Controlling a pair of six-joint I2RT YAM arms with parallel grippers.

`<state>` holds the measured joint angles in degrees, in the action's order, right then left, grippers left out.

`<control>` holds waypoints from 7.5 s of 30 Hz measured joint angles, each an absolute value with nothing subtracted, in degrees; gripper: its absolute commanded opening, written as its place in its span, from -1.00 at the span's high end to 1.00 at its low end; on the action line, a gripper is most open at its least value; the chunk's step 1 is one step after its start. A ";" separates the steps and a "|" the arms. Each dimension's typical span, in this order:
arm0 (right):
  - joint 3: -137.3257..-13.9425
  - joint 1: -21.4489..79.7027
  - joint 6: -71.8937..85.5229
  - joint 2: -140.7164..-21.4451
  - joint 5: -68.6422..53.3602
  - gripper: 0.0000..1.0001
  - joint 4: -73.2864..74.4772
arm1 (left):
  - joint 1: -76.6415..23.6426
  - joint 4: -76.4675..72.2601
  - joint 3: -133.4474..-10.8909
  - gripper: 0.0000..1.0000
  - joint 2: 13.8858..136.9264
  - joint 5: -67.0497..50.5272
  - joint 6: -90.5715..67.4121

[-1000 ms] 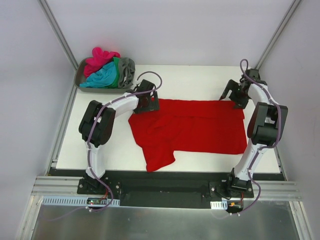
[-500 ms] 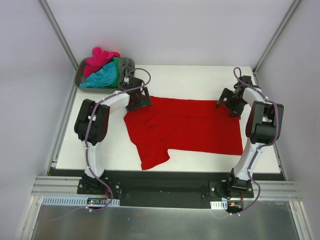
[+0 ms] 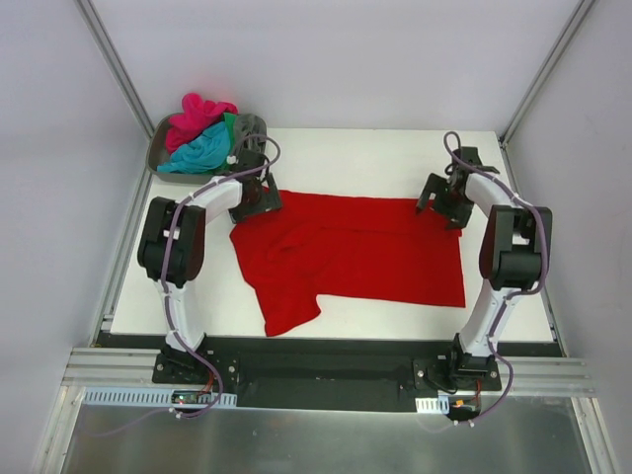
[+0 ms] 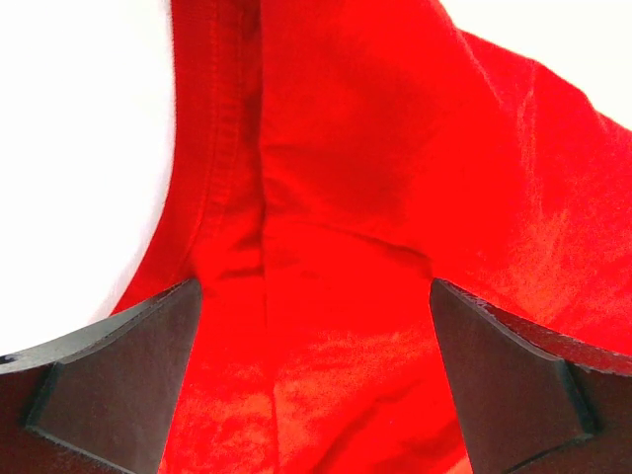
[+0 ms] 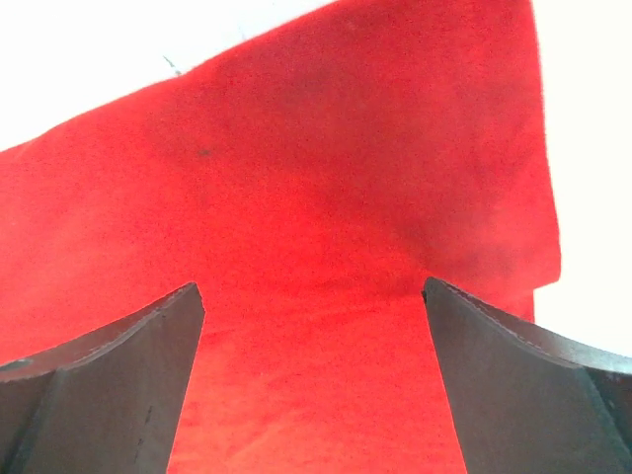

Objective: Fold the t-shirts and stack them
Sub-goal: Fold the flattened tshirt in 1/3 of the way, then grap the side of the flattened tshirt closest away from the robot with both arms, then fold the other side of the tshirt into a rectangle

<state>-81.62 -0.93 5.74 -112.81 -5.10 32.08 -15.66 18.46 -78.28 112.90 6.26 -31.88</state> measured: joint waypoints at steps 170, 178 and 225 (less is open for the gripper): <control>-61.14 -12.32 20.51 -96.16 -3.88 -0.33 20.58 | -19.03 16.73 -79.88 -0.46 107.59 5.06 -36.29; -63.61 -12.23 17.52 -91.20 -1.74 -0.93 24.08 | -19.00 18.48 -81.71 -0.98 104.92 6.76 -33.65; -49.91 0.97 8.21 -89.45 -12.67 -0.93 15.62 | -21.78 7.79 -81.80 -0.98 113.56 -15.49 -39.13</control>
